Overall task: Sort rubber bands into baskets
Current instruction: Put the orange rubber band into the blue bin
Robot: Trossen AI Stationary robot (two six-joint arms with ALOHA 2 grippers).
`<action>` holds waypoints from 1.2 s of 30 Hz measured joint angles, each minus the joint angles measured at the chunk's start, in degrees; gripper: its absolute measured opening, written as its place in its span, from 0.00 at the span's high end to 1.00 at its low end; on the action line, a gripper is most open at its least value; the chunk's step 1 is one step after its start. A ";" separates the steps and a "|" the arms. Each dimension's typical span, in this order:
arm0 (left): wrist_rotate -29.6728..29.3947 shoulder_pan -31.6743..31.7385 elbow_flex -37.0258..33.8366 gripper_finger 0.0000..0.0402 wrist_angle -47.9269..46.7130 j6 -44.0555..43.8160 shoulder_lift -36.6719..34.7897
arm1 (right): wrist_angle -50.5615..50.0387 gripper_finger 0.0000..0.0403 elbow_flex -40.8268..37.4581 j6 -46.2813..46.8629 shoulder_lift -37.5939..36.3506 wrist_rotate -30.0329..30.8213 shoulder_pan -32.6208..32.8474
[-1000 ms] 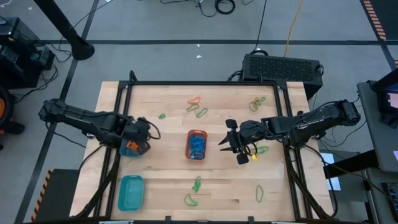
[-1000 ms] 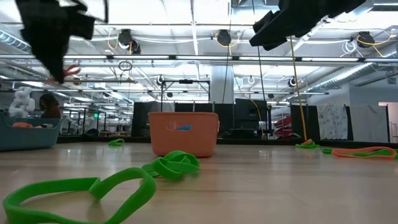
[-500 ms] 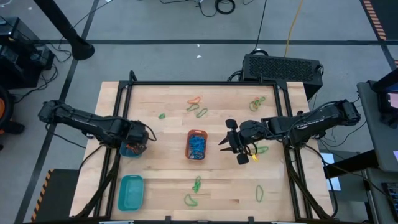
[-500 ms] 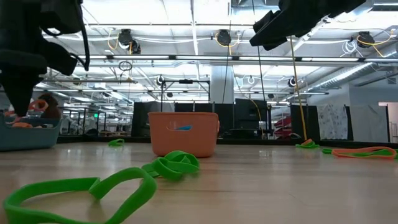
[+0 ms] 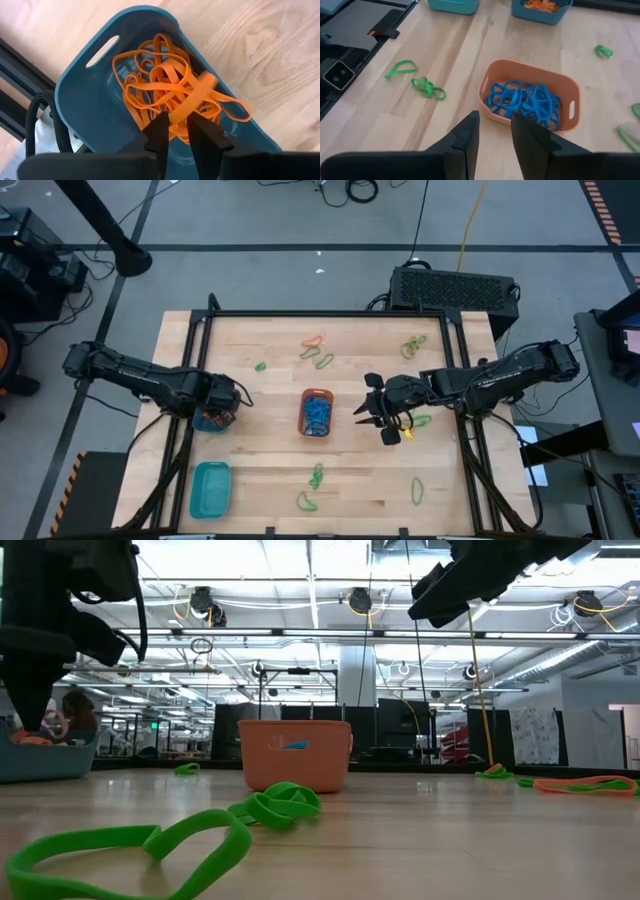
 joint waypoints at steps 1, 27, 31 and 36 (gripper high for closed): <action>0.01 0.00 0.00 0.80 0.01 -0.04 0.27 | -0.08 0.74 0.00 0.38 0.00 -0.01 0.20; 0.63 0.00 9.01 0.61 -7.16 0.30 3.69 | -0.66 0.74 0.00 0.96 0.00 0.00 1.67; -1.91 -0.08 9.22 0.61 -1.36 7.41 3.69 | -0.73 0.74 0.00 1.61 0.00 0.01 1.67; -13.58 -1.06 7.80 0.61 19.88 24.78 3.69 | -4.76 0.74 0.00 9.57 -0.01 0.00 1.65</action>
